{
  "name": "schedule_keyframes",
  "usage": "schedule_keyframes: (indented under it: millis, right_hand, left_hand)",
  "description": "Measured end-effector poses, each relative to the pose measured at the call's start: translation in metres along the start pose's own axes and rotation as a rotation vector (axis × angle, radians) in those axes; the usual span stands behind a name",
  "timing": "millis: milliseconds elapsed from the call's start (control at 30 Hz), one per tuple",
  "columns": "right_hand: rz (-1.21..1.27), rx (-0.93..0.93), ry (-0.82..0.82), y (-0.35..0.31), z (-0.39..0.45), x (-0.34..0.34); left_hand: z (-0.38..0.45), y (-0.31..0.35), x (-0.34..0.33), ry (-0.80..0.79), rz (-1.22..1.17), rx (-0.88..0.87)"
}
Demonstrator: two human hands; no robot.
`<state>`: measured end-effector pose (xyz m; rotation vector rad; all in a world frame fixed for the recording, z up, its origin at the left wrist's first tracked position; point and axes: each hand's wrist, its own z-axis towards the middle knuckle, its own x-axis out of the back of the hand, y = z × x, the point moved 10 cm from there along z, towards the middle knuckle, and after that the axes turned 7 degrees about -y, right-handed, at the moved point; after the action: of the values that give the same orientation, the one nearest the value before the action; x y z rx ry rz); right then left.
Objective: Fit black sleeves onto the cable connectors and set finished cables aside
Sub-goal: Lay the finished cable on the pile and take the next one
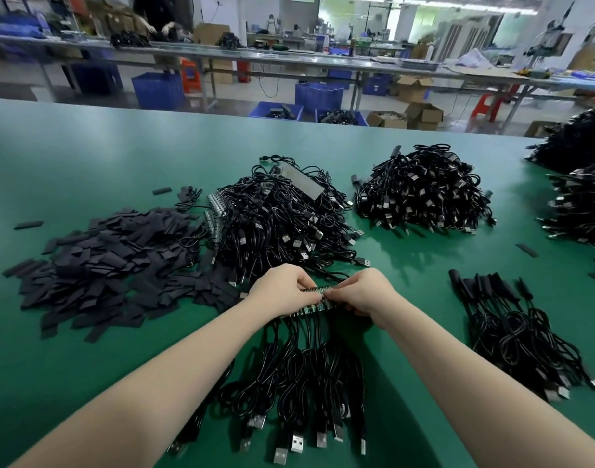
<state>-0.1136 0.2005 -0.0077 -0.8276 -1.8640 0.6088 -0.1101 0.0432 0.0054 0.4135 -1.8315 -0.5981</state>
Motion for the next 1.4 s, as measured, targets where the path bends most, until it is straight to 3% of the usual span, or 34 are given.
schedule_keyframes:
  millis: [300,500,567,667,767,900,967,1067,1200,1267,1400]
  right_hand:
    - [-0.04,0.079,0.133,-0.004,-0.008,0.002]
    - [0.512,0.214,0.246,0.04,-0.031,0.022]
    - [0.625,0.285,0.289,0.046,-0.042,0.022]
    - [0.63,0.356,0.336,0.044,-0.055,0.019]
    - [0.546,0.391,0.311,0.033,-0.061,0.016]
    - [0.407,0.414,0.234,0.023,-0.07,0.007]
    - [0.33,0.408,0.193,0.022,-0.076,0.004]
    - [0.342,0.438,0.19,0.02,-0.089,0.01]
    - [0.494,0.79,0.552,-0.008,-0.151,0.059]
    - [0.577,0.918,0.593,-0.026,-0.173,0.068]
    - [0.667,1.036,0.572,-0.06,-0.186,0.079]
  left_hand:
    - [-0.004,0.008,0.001,-0.028,0.038,0.007]
    - [-0.072,0.001,0.045,0.26,0.225,-0.078]
    - [-0.103,-0.027,0.052,0.212,0.342,0.052]
    - [-0.149,-0.073,0.042,0.015,0.397,0.244]
    - [-0.181,-0.08,0.018,-0.175,0.321,0.241]
    - [-0.192,-0.071,0.004,-0.221,0.244,0.17]
    - [-0.183,-0.081,0.012,-0.177,0.265,0.19]
    - [-0.151,-0.097,0.058,0.131,0.338,0.21]
    - [-0.109,-0.12,0.12,0.506,0.464,0.206]
    - [-0.088,-0.139,0.137,0.526,0.494,0.273]
    - [-0.05,-0.161,0.143,0.33,0.505,0.375]
